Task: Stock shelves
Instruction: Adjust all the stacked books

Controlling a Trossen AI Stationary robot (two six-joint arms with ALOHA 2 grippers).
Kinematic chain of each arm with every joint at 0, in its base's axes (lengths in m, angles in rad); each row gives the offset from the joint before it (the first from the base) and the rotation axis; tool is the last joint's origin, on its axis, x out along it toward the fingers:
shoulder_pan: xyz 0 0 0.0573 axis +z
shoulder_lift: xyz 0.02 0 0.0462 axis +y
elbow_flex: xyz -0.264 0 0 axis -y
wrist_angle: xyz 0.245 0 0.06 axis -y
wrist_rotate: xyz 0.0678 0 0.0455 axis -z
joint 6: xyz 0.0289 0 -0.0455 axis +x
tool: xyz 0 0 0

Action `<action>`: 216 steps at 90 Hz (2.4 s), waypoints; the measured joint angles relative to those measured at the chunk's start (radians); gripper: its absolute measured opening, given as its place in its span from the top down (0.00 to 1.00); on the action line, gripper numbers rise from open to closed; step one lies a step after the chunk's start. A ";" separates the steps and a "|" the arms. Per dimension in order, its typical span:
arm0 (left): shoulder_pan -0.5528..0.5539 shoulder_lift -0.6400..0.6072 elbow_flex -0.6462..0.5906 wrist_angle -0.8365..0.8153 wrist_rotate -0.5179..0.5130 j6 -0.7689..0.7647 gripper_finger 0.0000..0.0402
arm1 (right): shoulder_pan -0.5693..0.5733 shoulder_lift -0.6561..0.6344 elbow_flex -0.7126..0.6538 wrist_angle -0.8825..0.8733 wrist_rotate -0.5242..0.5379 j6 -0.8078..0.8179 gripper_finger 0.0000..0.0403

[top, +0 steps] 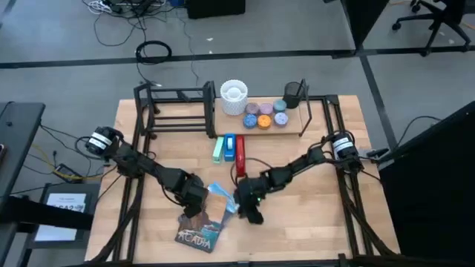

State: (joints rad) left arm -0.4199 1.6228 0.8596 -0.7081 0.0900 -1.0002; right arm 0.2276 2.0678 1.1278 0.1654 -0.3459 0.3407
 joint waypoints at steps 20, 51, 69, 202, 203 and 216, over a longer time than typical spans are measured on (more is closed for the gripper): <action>-0.007 0.002 0.023 0.018 -0.087 -0.001 1.00 | -0.035 -0.004 0.000 -0.008 0.002 -0.041 0.81; -0.034 0.002 0.178 -0.473 -0.158 -0.025 1.00 | -0.045 -0.163 -0.003 -0.222 0.059 -0.110 0.81; -0.170 0.001 0.245 -0.401 0.010 -0.132 1.00 | -0.026 -0.207 -0.002 -0.181 0.337 -0.015 0.82; -0.552 0.270 0.458 -0.202 -0.261 -0.877 1.00 | -0.013 0.059 0.273 -0.368 0.413 -0.236 0.82; -0.553 0.270 0.462 -0.206 -0.251 -0.876 1.00 | -0.014 0.055 0.273 -0.371 0.413 -0.237 0.82; -0.571 0.270 0.532 -0.474 -0.144 -0.914 1.00 | -0.033 0.020 0.274 -0.376 0.420 -0.230 0.82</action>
State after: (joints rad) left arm -0.9909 1.8931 1.3919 -1.1823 -0.0541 -1.9142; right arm 0.1947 2.0882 1.4014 -0.2102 0.0746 0.1106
